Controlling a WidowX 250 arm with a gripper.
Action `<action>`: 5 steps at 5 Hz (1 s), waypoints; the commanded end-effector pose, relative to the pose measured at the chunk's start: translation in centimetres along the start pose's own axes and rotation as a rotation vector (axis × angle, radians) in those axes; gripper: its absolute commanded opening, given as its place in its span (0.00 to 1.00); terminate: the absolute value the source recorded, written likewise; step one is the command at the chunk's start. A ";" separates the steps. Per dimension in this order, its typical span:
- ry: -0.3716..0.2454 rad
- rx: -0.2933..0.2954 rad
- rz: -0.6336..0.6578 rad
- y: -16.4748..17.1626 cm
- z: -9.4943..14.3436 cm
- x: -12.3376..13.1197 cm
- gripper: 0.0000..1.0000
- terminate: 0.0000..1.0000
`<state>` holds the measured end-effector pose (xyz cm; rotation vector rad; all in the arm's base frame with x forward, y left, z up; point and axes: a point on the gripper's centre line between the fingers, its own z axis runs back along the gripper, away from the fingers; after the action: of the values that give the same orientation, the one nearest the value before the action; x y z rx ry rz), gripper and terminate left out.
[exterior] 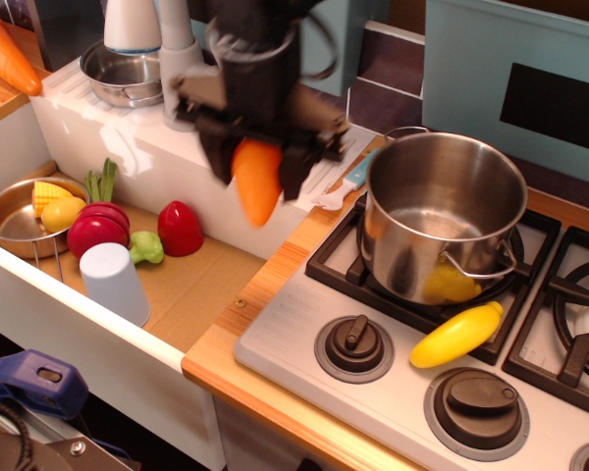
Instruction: Put carrot in pot or pan
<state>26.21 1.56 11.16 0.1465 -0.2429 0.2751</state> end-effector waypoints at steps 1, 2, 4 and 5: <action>-0.105 0.065 0.068 -4.0 2.9 3.5 0.00 0.00; -0.128 0.088 0.119 -6.5 3.5 5.3 0.00 0.00; -0.146 0.107 0.162 -8.8 4.2 5.3 0.00 0.00; -0.165 0.123 0.175 -8.6 4.7 4.4 1.00 0.00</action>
<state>31.09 -6.31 13.74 0.2809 -0.3615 0.4254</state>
